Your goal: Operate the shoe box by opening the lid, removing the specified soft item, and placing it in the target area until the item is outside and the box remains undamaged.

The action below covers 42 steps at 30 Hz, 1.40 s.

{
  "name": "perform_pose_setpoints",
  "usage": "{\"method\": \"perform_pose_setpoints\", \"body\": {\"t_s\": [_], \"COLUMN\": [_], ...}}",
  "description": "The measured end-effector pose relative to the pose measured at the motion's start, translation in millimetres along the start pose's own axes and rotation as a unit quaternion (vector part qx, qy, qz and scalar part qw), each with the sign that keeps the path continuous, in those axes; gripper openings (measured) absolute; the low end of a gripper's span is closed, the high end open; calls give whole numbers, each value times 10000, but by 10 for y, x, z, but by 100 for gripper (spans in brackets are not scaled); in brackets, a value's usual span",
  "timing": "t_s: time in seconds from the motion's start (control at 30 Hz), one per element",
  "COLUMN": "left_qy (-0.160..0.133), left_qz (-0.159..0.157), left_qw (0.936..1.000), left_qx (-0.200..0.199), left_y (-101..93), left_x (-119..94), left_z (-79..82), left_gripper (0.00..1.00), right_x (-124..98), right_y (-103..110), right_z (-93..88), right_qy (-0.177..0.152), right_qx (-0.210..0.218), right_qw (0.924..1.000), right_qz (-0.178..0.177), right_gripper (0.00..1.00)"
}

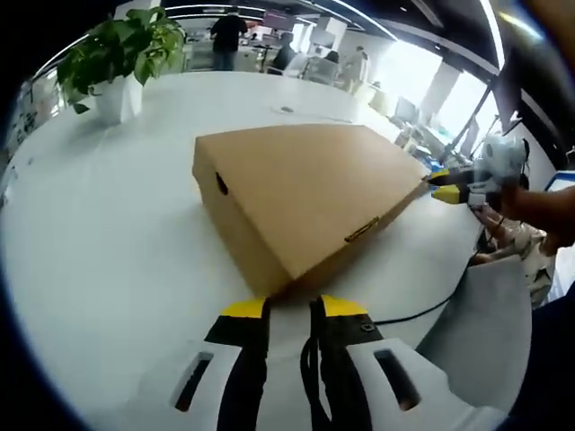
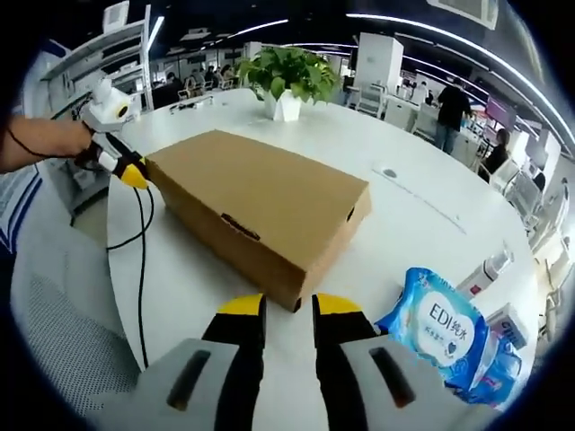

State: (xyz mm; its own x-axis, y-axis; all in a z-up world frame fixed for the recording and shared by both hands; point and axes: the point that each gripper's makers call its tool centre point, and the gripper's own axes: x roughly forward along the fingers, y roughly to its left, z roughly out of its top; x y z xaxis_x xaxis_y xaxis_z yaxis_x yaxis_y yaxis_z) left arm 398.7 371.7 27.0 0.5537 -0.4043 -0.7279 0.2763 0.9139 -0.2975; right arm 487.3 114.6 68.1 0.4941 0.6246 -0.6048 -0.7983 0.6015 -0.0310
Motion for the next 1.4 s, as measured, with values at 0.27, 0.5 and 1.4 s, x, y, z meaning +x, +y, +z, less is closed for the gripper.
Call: {"method": "perform_pose_setpoints", "body": {"t_s": [0.27, 0.5, 1.4], "left_qy": [15, 29, 186], "left_qz": [32, 112, 15], "left_qw": [10000, 9999, 9987], "left_qx": [28, 123, 481], "left_y": [9, 49, 107], "left_x": [22, 48, 432], "left_z": [0, 17, 483], "left_gripper": [17, 15, 19], "right_x": [145, 263, 262], "right_y": [-220, -131, -432], "right_z": [226, 110, 111], "right_qy": [-303, -50, -130], "right_qx": [654, 634, 679], "right_qw": [9967, 9977, 9967], "right_qz": [-362, -212, -414], "right_gripper": [11, 1, 1]}}
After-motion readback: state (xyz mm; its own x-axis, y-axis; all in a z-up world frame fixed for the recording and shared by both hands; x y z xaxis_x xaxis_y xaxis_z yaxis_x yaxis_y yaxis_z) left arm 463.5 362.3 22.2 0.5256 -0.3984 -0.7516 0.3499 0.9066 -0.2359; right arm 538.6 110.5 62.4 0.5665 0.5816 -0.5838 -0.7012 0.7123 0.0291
